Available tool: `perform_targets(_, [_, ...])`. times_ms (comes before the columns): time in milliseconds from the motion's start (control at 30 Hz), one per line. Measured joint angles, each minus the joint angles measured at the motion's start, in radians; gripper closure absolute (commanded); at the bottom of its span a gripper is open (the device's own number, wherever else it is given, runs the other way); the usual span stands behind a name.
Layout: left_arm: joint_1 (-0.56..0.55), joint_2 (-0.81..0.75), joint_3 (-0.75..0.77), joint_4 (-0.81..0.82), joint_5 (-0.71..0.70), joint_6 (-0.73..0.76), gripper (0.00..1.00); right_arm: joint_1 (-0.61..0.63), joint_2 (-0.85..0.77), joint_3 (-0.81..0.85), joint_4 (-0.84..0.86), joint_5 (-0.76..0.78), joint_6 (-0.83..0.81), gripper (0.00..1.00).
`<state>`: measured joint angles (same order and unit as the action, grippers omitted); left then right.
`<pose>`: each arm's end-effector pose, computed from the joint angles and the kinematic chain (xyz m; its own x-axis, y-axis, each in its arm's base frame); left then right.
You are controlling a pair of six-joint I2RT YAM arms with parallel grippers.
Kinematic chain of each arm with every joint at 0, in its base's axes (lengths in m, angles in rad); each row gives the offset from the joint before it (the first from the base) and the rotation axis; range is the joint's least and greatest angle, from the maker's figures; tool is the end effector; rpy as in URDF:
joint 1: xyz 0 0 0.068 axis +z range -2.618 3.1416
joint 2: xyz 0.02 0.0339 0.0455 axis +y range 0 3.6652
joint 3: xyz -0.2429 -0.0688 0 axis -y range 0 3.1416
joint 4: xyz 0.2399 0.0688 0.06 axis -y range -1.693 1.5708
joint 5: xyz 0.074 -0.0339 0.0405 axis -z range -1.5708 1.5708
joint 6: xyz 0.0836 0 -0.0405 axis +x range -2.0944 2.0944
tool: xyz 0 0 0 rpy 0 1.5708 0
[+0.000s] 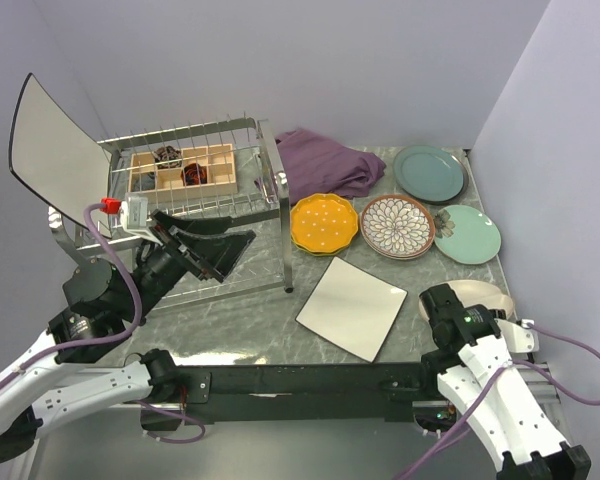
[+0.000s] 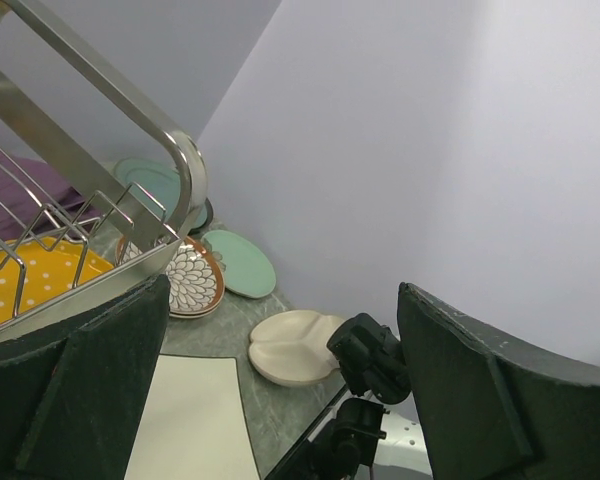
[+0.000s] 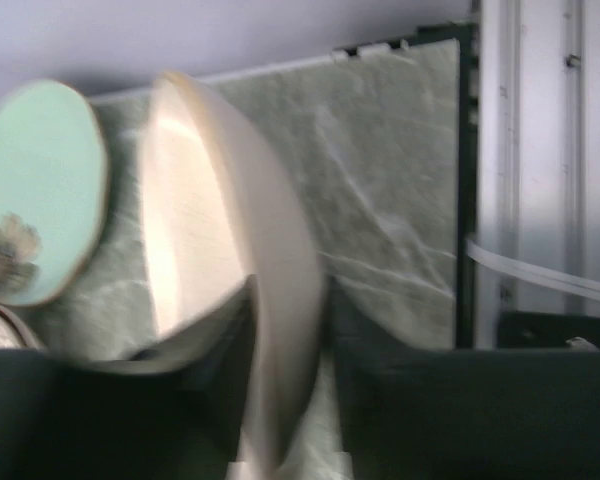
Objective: Unload the plates from the dish rack
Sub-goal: Place the plate at the corner of the board.
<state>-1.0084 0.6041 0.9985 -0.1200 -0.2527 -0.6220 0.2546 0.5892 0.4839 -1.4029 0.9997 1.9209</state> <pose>0.1071 -0.1307 0.4410 -0.2851 -0.6057 -0.7428 0.6456 0.4515 -0.6159 0.0858 -0.0503 0.1640 0.2512 0.5901 -0.7673 0.9365 0.0521 0.3468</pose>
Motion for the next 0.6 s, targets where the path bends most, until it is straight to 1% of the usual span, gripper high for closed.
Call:
perform_targets(300, [0.0,0.0,-0.005,0.002,0.0,-0.002,0.01,-0.007,0.032,0.002,0.019,0.041,0.023,0.46])
perform_targets(433, [0.0,-0.006,-0.01,0.001,0.0,-0.003,0.01,-0.01,0.058,0.002,0.047,0.05,0.026,0.38])
perform_targets(533, [0.0,-0.018,-0.013,0.0,0.0,-0.004,0.01,-0.011,0.09,0.002,0.056,0.05,0.027,0.35])
perform_targets(600, [0.0,-0.025,-0.013,0.001,0.0,-0.004,0.01,-0.012,0.116,0.003,0.056,0.051,0.027,0.29])
